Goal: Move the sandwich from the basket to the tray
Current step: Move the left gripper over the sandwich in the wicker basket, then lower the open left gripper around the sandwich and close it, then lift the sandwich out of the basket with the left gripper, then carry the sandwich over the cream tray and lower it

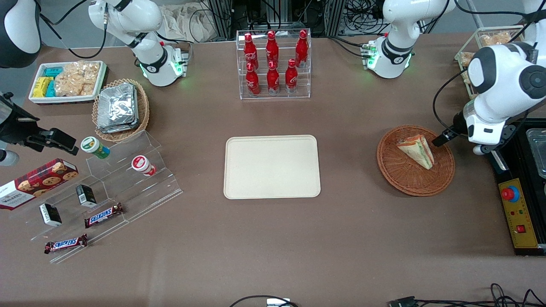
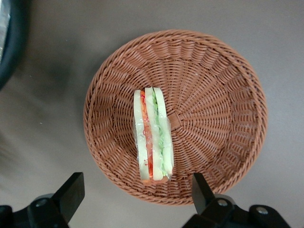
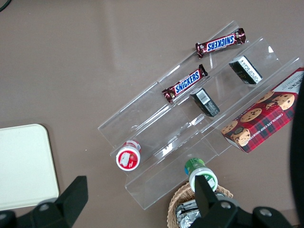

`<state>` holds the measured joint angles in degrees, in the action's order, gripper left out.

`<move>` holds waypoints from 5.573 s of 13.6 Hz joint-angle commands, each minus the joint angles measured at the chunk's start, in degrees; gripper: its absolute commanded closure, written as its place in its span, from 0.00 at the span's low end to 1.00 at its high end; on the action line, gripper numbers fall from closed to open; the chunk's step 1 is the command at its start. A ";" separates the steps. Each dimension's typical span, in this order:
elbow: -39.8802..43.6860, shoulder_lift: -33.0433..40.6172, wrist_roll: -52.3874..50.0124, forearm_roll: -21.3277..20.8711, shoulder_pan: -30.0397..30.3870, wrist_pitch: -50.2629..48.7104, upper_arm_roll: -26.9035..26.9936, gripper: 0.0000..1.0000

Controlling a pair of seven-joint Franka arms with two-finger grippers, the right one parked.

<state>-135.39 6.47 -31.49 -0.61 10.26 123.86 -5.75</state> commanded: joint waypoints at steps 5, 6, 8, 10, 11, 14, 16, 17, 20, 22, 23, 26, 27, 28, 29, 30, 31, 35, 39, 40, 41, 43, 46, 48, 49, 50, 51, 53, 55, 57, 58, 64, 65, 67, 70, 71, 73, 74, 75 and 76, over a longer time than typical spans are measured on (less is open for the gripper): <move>-6.02 -2.41 -8.22 -0.45 -0.50 10.68 -0.40 0.00; -6.38 -3.47 -9.89 -0.45 -1.28 12.35 -0.40 0.00; -6.47 -5.49 -12.35 -0.45 -2.96 14.29 -0.40 0.00; -6.99 -6.55 -13.68 -0.45 -3.49 15.70 -0.40 0.00; -7.52 -6.64 -13.77 -0.45 -3.58 16.49 -0.40 0.00; -9.19 -7.96 -13.77 -0.71 -3.49 19.65 -0.40 0.00; -9.89 -8.92 -13.86 -1.94 -3.49 20.80 -0.31 0.00; -10.16 -9.27 -13.86 -2.38 -3.40 21.33 -0.31 0.00; -10.25 -10.33 -13.77 -3.52 -3.31 21.86 -0.31 0.00; -10.25 -11.03 -13.77 -5.97 -2.88 21.86 -0.22 0.06; -10.16 -11.64 -13.77 -7.12 -2.79 21.86 -0.22 0.07; -10.07 -12.44 -13.51 -8.35 -2.79 21.77 0.04 0.48; -10.07 -12.53 -13.51 -8.53 -2.79 21.77 0.04 0.64; -9.99 -12.44 -13.51 -8.53 -2.79 21.77 0.04 0.75; -9.90 -12.27 -13.51 -8.53 -2.79 21.51 0.13 0.85; -9.64 -11.74 -13.51 -8.53 -2.79 21.16 0.13 0.91; -9.11 -11.13 -13.51 -8.53 -2.79 19.59 0.13 0.91; -1.92 -7.70 -12.45 -8.71 -3.49 6.33 -0.48 0.91; 8.18 -6.99 -12.28 -8.36 -3.84 -4.23 -5.92 0.87; 10.64 -6.82 -10.54 -7.75 -3.84 -6.16 -7.41 0.87; 13.02 -6.73 -8.60 -7.48 -3.84 -8.01 -8.47 0.87; 16.54 -6.47 -4.56 -3.82 -3.84 -10.47 -9.88 0.89; 19.46 -6.20 1.68 -1.24 -3.84 -13.12 -12.95 0.90; 19.54 -6.20 8.95 -1.24 -3.84 -12.86 -16.03 0.89; 19.98 -6.64 13.00 -1.24 -3.84 -12.69 -17.61 0.88; 20.25 -6.99 15.39 -1.24 -3.84 -12.68 -18.58 0.86; 20.42 -7.17 16.02 -1.24 -3.84 -12.60 -19.64 0.85; 21.30 -7.34 15.50 -1.15 -3.84 -12.77 -22.53 0.84; 21.92 -8.04 14.71 -0.54 -3.84 -12.86 -25.78 0.84; 23.05 -9.45 11.83 -0.01 -3.84 -12.68 -28.86 0.84; 23.50 -10.50 9.46 -0.18 -3.84 -12.51 -30.61 0.85; 29.03 -18.84 -1.27 -3.77 -8.22 -11.63 -34.76 0.85; 29.56 -20.60 -4.25 -6.66 -9.63 -11.45 -34.76 0.84; 31.40 -24.72 -8.74 -10.71 -13.05 -11.19 -34.76 0.82; 32.11 -30.00 -15.68 -16.60 -16.84 -8.21 -34.76 0.82; 32.03 -31.85 -17.53 -18.88 -17.81 -7.94 -34.68 0.82; 32.29 -35.63 -20.08 -23.19 -19.21 -7.15 -34.68 0.82; 32.20 -37.12 -21.40 -24.34 -19.74 -5.58 -34.68 0.82; 32.20 -38.62 -21.76 -24.88 -20.01 -4.17 -34.59 0.82; 32.38 -40.11 -21.77 -25.49 -20.01 -3.03 -34.59 0.82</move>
<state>-105.54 -30.14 -51.79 -23.95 -8.95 119.96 -40.43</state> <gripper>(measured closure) 0.815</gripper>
